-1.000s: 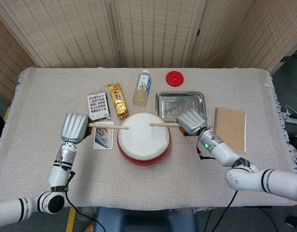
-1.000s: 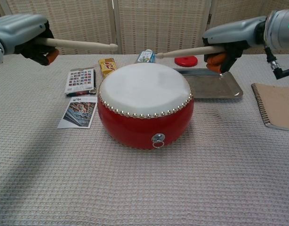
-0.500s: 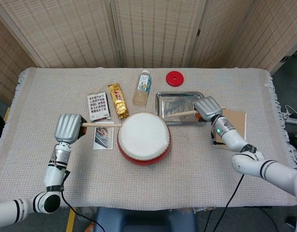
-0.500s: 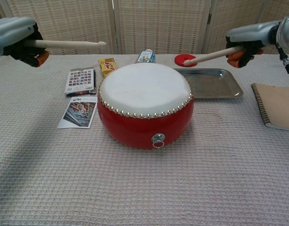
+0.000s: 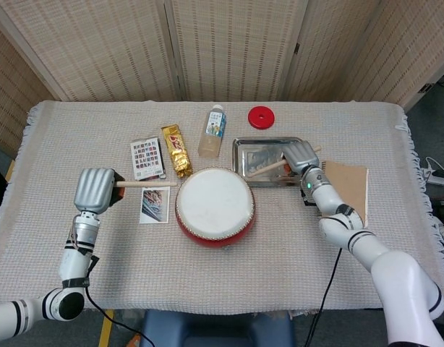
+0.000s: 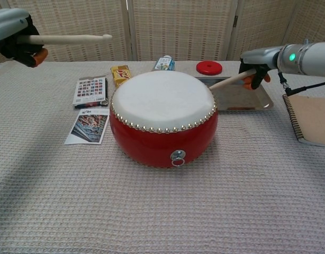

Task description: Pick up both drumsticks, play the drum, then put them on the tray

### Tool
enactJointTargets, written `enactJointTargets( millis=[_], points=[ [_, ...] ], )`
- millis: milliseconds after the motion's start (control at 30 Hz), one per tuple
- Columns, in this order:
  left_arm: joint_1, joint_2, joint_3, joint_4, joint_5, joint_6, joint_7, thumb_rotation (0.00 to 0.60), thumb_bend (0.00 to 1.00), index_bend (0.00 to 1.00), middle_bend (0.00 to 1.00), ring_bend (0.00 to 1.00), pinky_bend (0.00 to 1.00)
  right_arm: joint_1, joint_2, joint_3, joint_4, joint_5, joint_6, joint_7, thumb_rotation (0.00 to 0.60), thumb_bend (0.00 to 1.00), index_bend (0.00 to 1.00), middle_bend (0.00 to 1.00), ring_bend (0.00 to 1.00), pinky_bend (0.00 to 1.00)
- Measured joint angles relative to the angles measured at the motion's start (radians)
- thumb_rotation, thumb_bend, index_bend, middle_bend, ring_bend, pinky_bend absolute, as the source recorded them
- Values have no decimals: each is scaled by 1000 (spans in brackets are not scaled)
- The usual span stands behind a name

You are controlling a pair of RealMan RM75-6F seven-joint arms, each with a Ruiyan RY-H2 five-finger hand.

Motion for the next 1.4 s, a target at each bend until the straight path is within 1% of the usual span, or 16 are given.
enactJointTargets(
  millis=[33,100,200,300,467,533,600,667,700,767,967,1067,1167,1267,1367,1400],
  points=[
    [2,1,0,0,3,0,-5,600,578,1000,1000,1000,1000,5,-16,6,26,2,-13,3,600,371,545,588,381,548],
    [5,3,-1,-1,7,1,-12,600,577,1000,1000,1000,1000,19,-50,22,78,10,-43,5,600,333,406,493,292,477],
    [10,8,-1,-2,13,1,-24,600,576,1000,1000,1000,1000,37,-87,49,134,28,-75,5,600,309,264,388,199,396],
    [15,11,-2,-1,19,3,-35,600,577,1000,1000,1000,1000,49,-106,74,170,44,-91,1,600,308,209,355,184,384],
    [21,15,1,2,24,-2,-42,600,569,1000,1000,1000,1000,53,-118,106,202,70,-112,3,600,300,152,340,166,364],
    [24,15,2,2,25,-2,-46,600,570,1000,1000,1000,1000,52,-121,116,209,73,-117,6,600,262,113,306,137,336],
    [26,17,1,4,26,-3,-50,600,570,1000,1000,1000,1000,50,-121,118,214,73,-123,3,600,187,51,251,97,292],
    [27,17,-1,6,27,-4,-55,600,571,1000,1000,1000,1000,48,-118,122,215,71,-124,1,600,116,11,198,55,242],
    [28,18,-2,6,28,-4,-56,600,571,1000,1000,1000,1000,47,-116,125,213,70,-125,2,600,81,1,169,31,216],
    [29,18,-4,7,31,-2,-60,600,571,1000,1000,1000,1000,45,-111,130,207,70,-123,4,600,56,0,146,12,198],
    [30,17,-4,6,38,-3,-60,600,570,1000,1000,1000,1000,33,-83,137,166,59,-115,13,600,50,0,142,7,196],
    [31,19,-5,3,43,-3,-65,600,570,1000,1000,1000,1000,24,-56,140,120,48,-99,20,600,50,6,142,8,198],
    [33,21,-3,-10,55,-2,-72,600,570,1000,1000,1000,1000,7,-12,143,41,35,-70,31,600,50,32,142,34,228],
    [33,21,5,-22,79,2,-64,600,570,1000,1000,1000,1000,-16,55,150,-77,24,-31,40,600,49,71,153,73,280],
    [30,15,12,-39,98,7,-46,600,570,1000,1000,1000,1000,-44,141,157,-224,18,14,42,600,49,101,182,108,331],
    [28,12,13,-43,102,8,-40,600,571,1000,1000,1000,1000,-56,178,159,-289,18,34,39,600,49,117,195,124,351]
  ],
)
